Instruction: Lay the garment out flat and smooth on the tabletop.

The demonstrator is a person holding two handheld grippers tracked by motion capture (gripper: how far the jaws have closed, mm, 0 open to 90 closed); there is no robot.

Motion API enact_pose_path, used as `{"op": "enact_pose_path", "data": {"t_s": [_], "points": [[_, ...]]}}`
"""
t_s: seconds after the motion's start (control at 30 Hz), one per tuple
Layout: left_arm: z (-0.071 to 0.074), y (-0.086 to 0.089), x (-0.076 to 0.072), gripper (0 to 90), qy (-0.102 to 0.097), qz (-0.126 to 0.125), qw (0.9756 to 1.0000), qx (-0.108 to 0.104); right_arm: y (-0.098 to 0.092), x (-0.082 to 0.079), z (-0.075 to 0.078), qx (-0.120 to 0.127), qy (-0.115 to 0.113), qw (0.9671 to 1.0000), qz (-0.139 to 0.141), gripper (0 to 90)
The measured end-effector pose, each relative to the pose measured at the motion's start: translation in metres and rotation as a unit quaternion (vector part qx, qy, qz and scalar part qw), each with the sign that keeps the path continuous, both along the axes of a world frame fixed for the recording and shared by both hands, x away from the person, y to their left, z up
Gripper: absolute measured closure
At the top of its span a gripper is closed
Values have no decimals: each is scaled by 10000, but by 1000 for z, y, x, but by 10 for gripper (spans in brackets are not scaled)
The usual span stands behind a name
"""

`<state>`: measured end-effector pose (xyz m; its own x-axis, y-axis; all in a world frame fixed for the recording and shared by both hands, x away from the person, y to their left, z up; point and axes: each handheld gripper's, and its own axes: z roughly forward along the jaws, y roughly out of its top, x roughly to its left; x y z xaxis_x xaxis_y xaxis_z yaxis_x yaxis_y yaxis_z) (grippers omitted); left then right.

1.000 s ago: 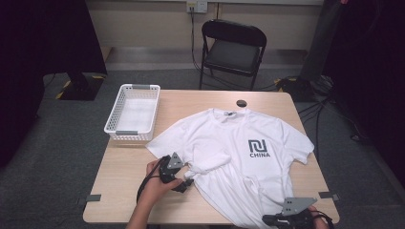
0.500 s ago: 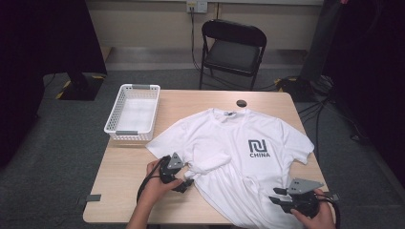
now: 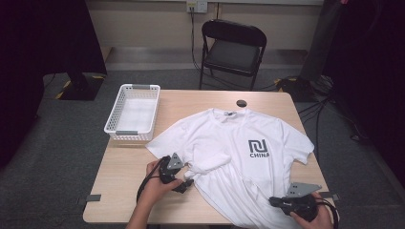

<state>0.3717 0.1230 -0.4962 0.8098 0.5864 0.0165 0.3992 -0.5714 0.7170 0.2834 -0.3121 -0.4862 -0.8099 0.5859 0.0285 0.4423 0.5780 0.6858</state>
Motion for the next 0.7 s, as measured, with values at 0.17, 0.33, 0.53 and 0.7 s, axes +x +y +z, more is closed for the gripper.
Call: {"op": "enact_pose_path", "data": {"t_s": [0.17,0.33,0.53,0.7], "points": [[0,0,0,149,0,-1,10000,4,0,-8,1,43,19,10000,30,730],[0,0,0,149,6,-7,10000,2,-26,2,12,409,-245,9958,-787,621],[-1,0,0,144,10,-1,10000,-10,-60,28,13,524,-173,9796,-1932,578],[-1,0,0,144,-2,-7,10000,-7,-59,49,2,314,-8,9751,-2194,609]]}}
